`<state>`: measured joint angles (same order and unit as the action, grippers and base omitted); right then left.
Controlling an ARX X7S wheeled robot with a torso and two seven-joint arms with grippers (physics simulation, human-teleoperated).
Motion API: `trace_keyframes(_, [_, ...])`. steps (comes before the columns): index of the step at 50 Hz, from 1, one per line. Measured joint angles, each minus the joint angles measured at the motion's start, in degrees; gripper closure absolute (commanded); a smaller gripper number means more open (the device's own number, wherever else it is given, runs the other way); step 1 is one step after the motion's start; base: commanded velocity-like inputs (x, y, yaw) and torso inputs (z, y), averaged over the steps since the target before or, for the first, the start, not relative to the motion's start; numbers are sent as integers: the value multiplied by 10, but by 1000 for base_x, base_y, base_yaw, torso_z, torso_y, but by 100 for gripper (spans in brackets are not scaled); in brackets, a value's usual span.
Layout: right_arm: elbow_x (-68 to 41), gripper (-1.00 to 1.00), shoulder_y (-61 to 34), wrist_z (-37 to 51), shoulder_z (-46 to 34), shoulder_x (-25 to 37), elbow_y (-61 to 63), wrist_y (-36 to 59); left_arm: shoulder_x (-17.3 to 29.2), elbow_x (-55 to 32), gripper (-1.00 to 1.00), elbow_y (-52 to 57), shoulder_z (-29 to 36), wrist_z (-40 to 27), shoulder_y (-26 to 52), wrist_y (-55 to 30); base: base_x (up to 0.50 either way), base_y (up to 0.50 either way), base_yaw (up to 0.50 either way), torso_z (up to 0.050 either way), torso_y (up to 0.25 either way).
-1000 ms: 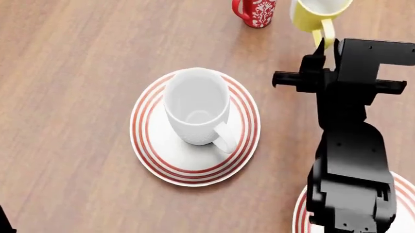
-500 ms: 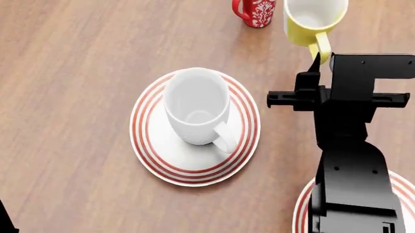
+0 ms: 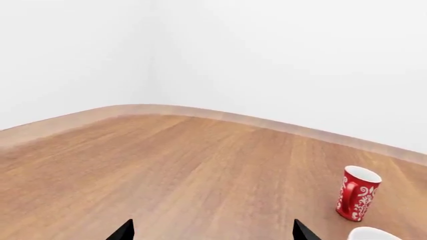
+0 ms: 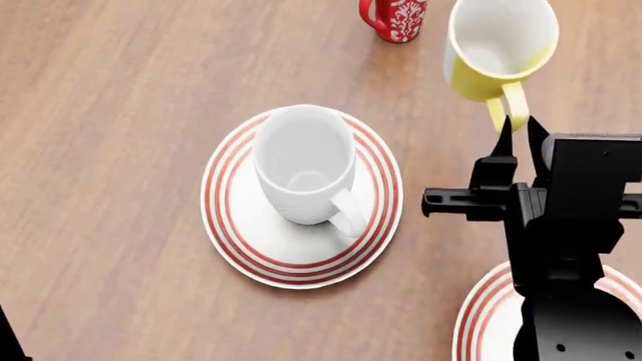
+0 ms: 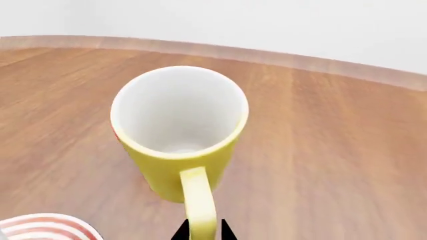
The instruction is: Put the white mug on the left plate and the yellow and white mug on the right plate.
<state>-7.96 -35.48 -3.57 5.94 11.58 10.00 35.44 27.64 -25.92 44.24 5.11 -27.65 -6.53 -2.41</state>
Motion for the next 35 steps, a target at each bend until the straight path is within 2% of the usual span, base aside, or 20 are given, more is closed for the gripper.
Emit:
trace_keyframes(17, [-6,100,114,9,25,32,166,82,3,-1,-100,-2,-1,-3,3,-1,0,0,0,0,1])
trace_keyframes(35, [-34,100,259,-3,100,46,309,102,5,-2,-100,-4,0,-5,4,-1,0,0,0,0,0])
